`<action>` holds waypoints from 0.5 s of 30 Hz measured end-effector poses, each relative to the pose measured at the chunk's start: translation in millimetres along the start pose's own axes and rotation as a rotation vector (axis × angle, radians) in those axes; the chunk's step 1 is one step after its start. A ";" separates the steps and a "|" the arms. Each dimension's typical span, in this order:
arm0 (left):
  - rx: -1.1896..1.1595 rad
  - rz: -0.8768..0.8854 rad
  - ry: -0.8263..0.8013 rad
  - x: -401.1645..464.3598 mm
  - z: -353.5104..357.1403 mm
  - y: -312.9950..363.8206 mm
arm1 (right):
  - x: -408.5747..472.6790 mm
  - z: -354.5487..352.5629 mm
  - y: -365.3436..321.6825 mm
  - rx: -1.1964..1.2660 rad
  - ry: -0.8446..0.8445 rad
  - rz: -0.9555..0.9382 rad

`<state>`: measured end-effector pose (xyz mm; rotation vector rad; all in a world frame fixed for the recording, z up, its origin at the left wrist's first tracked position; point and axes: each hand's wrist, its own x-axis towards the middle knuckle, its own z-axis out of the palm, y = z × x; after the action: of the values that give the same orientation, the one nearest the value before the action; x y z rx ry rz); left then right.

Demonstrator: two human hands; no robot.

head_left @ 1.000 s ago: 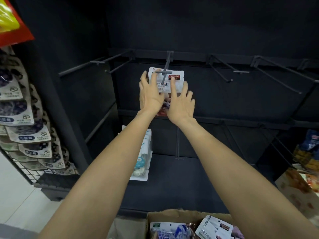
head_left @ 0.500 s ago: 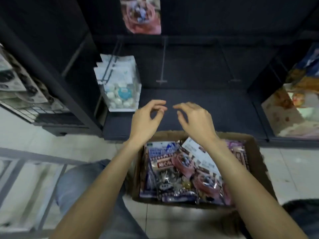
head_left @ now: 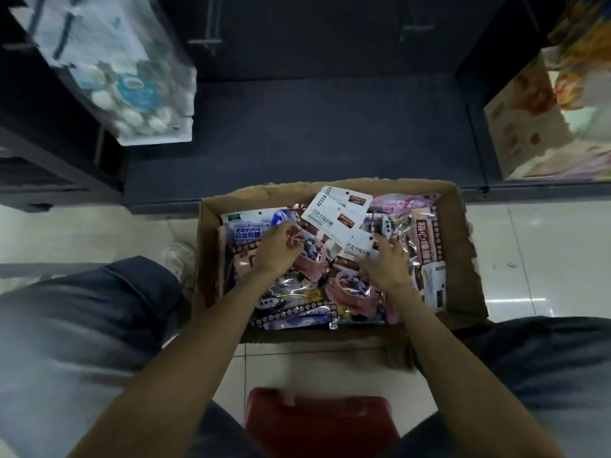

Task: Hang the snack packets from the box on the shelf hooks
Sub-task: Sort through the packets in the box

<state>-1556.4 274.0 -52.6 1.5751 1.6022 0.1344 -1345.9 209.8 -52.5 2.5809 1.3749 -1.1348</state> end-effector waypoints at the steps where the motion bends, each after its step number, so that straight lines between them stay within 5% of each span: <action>1: 0.042 0.001 0.014 10.4 7.0 4.9 | 0.9 5.3 1.4 -0.023 -0.003 0.003; 7: 0.185 -0.101 0.096 38.9 34.9 18.7 | -16.6 26.6 2.5 0.034 0.273 0.081; 15: 0.286 -0.038 0.080 38.5 28.0 20.6 | -9.9 29.7 -2.5 -0.074 0.128 0.131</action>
<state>-1516.8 297.7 -76.1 1.7719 1.7736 -0.0559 -1368.8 194.7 -67.8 2.6866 1.2218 -0.8985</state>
